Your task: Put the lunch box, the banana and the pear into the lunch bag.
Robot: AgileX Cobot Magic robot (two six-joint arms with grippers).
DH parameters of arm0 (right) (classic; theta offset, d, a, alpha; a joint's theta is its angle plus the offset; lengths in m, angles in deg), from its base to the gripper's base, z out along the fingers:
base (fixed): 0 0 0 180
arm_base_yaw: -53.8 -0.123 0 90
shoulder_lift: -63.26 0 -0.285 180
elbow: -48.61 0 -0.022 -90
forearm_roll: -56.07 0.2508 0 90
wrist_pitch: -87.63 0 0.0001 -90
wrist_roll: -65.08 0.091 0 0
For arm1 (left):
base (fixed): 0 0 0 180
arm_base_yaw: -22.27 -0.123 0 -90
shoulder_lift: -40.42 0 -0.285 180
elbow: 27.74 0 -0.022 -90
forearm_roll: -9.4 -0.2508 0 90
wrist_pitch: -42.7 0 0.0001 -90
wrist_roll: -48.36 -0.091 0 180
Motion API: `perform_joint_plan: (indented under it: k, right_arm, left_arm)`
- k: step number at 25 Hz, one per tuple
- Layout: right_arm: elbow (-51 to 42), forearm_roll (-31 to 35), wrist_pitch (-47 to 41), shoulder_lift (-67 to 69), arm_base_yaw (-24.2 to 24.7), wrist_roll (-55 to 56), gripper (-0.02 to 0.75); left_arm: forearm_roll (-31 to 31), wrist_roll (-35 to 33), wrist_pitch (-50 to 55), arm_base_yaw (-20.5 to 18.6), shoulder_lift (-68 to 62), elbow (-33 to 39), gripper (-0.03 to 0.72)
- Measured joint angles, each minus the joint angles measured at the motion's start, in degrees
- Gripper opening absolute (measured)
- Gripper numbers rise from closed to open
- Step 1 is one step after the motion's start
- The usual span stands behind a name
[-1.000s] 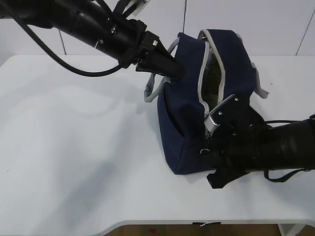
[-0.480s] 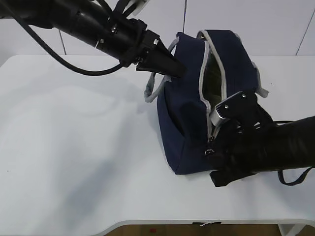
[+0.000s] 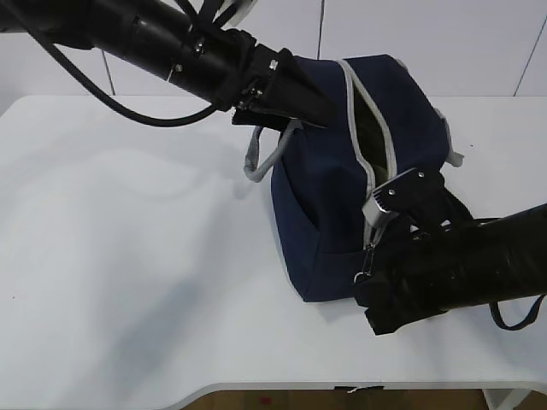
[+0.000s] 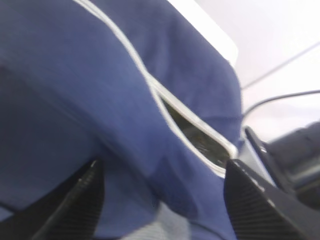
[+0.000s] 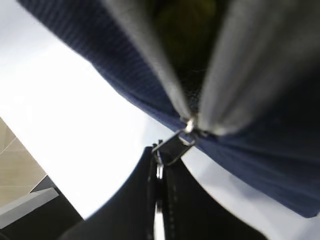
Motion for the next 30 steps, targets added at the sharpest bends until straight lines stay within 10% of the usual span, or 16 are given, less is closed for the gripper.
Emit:
perform_joint_plan:
  k: [12,20,30]
  right_arm:
    - [0.00,-0.12,-0.11,0.00,0.00,0.27,0.006]
    - [0.00,-0.12,-0.11,0.00,0.00,0.27,0.006]
    - [0.00,-0.12,-0.11,0.00,0.00,0.27,0.006]
  left_arm:
    - [-5.73,0.50,-4.85,0.00,4.66,0.00,0.565]
    - [-25.29,9.29,-3.95,0.00,13.61,0.00,0.533]
    - [-25.36,10.34,-5.99,3.49,19.81,11.74,0.525]
